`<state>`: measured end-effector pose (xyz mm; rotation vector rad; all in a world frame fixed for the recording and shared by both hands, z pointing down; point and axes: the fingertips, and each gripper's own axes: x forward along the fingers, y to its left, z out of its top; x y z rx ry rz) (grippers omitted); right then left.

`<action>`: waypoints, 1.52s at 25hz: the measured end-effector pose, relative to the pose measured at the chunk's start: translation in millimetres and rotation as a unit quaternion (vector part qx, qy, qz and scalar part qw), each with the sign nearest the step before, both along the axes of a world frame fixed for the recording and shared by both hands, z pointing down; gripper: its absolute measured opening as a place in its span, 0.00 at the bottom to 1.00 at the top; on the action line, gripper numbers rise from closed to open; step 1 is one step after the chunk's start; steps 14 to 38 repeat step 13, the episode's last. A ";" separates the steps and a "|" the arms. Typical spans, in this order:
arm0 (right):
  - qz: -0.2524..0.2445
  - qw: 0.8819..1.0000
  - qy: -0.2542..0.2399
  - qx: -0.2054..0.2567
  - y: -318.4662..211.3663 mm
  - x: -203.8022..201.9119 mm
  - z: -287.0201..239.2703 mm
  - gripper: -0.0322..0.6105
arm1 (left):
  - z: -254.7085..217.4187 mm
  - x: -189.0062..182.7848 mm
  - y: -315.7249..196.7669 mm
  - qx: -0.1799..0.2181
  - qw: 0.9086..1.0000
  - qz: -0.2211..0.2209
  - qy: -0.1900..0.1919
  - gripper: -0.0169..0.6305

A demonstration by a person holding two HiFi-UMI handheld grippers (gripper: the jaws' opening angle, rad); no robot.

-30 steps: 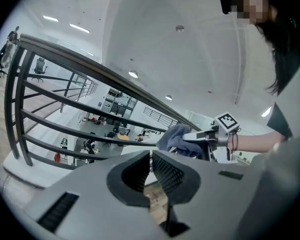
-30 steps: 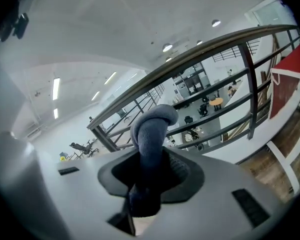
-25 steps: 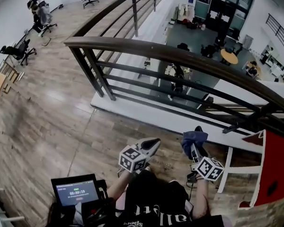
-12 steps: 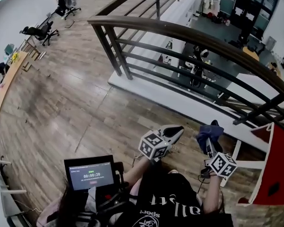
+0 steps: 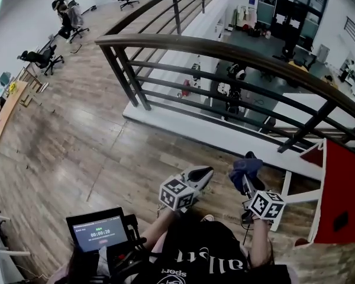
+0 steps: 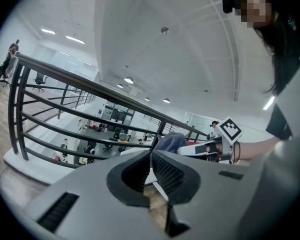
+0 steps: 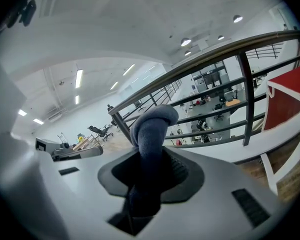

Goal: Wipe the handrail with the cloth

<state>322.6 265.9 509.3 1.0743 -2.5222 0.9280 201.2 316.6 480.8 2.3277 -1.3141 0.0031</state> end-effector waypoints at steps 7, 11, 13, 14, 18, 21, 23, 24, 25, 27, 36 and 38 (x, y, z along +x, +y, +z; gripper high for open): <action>-0.008 1.000 -0.002 -0.003 14.5 6.2 6.9 0.21 | 7.1 4.7 14.5 -0.007 1.000 -0.008 -0.013 0.03; -0.006 1.000 -0.003 -0.006 19.6 16.6 8.0 0.21 | 7.8 13.6 20.5 -0.009 1.000 -0.007 -0.012 0.03; -0.005 1.000 -0.002 -0.008 20.4 20.4 9.3 0.21 | 9.7 15.1 22.1 -0.013 1.000 -0.009 -0.015 0.03; -0.005 1.000 -0.002 -0.008 20.4 20.4 9.3 0.21 | 9.7 15.1 22.1 -0.013 1.000 -0.009 -0.015 0.03; -0.005 1.000 -0.002 -0.008 20.4 20.4 9.3 0.21 | 9.7 15.1 22.1 -0.013 1.000 -0.009 -0.015 0.03; -0.005 1.000 -0.002 -0.008 20.4 20.4 9.3 0.21 | 9.7 15.1 22.1 -0.013 1.000 -0.009 -0.015 0.03; -0.005 1.000 -0.002 -0.008 20.4 20.4 9.3 0.21 | 9.7 15.1 22.1 -0.013 1.000 -0.009 -0.015 0.03; -0.005 1.000 -0.002 -0.008 20.4 20.4 9.3 0.21 | 9.7 15.1 22.1 -0.013 1.000 -0.009 -0.015 0.03; -0.005 1.000 -0.002 -0.008 20.4 20.4 9.3 0.21 | 9.7 15.1 22.1 -0.013 1.000 -0.009 -0.015 0.03; -0.005 1.000 -0.002 -0.008 20.4 20.4 9.3 0.21 | 9.7 15.1 22.1 -0.013 1.000 -0.009 -0.015 0.03; -0.005 1.000 -0.002 -0.008 20.4 20.4 9.3 0.21 | 9.7 15.1 22.1 -0.013 1.000 -0.009 -0.015 0.03; -0.005 1.000 -0.002 -0.008 20.4 20.4 9.3 0.21 | 9.7 15.1 22.1 -0.013 1.000 -0.009 -0.015 0.03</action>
